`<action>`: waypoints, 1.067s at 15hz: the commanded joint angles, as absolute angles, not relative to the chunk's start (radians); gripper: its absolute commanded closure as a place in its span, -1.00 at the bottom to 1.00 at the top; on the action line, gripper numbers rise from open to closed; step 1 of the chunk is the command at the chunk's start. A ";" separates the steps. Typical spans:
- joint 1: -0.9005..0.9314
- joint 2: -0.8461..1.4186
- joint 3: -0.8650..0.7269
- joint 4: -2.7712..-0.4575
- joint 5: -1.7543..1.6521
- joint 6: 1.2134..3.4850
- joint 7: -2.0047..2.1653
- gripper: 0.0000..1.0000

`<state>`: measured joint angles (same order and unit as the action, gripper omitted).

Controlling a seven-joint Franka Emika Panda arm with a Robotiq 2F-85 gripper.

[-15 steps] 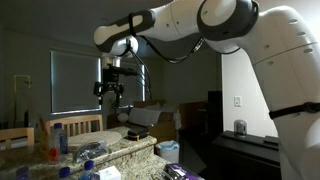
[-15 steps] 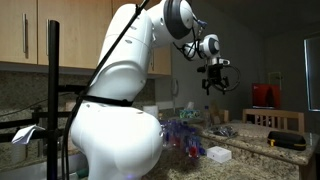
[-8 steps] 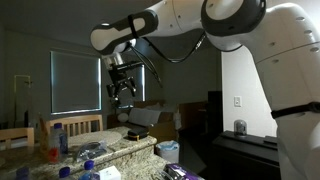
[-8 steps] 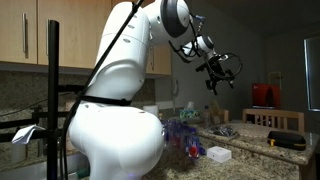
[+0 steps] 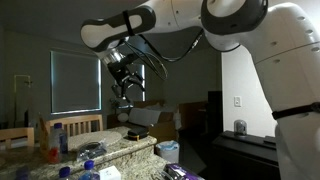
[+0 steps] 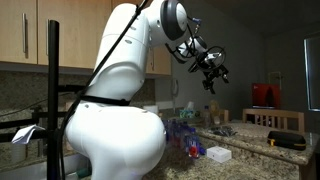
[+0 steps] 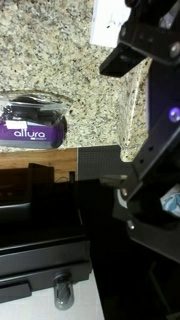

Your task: Put the cable on the lower counter on the upper counter and then put the case on the upper counter on the lower counter

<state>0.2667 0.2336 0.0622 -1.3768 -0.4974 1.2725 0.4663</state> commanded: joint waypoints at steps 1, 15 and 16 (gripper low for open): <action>0.259 0.239 0.076 -1.367 -0.500 1.264 0.495 -1.00; 0.329 0.441 0.078 -0.924 -0.424 1.064 0.544 -1.00; 0.321 0.461 0.058 -0.897 -0.430 1.034 0.536 -1.00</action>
